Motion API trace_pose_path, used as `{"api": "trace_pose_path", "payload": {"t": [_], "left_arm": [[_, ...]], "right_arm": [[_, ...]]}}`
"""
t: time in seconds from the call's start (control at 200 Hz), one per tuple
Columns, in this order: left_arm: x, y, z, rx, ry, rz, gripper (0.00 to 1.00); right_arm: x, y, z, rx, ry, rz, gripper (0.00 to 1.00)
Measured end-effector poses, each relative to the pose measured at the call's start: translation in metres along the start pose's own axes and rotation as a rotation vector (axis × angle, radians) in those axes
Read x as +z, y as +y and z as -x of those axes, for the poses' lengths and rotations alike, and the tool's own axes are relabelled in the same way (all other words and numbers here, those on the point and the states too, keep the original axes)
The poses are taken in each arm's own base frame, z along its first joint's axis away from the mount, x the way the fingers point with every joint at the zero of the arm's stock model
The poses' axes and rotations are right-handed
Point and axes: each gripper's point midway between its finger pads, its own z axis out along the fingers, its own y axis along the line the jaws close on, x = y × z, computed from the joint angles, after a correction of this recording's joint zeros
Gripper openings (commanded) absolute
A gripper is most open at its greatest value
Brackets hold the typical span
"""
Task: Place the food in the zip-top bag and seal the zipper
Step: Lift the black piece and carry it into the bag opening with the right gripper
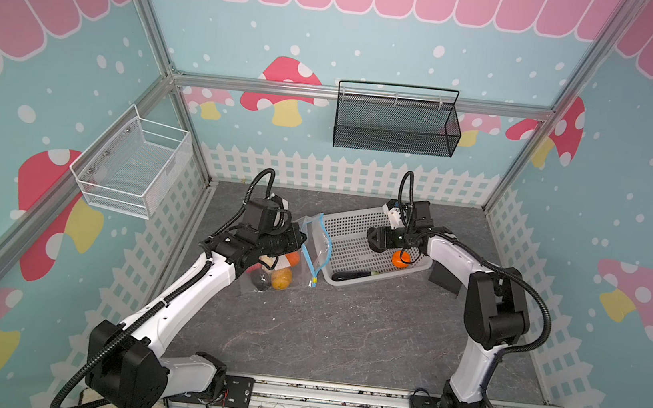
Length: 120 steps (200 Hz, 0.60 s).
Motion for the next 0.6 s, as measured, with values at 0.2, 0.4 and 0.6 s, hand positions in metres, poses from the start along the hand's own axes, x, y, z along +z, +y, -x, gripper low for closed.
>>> {"api": "trace_pose_path", "payload": {"t": [0.2, 0.4, 0.6], "left_arm": [[0.000, -0.002, -0.001, 0.004, 0.001, -0.002, 0.00], [0.001, -0.009, 0.002, 0.013, -0.003, -0.012, 0.00], [0.001, -0.011, 0.003, 0.015, -0.002, -0.013, 0.00]], "right_arm": [[-0.036, 0.038, 0.013, -0.013, -0.079, 0.112, 0.48], [-0.046, 0.090, 0.020, -0.069, -0.110, 0.230, 0.48], [-0.043, 0.154, 0.015, -0.151, -0.113, 0.362, 0.48]]}}
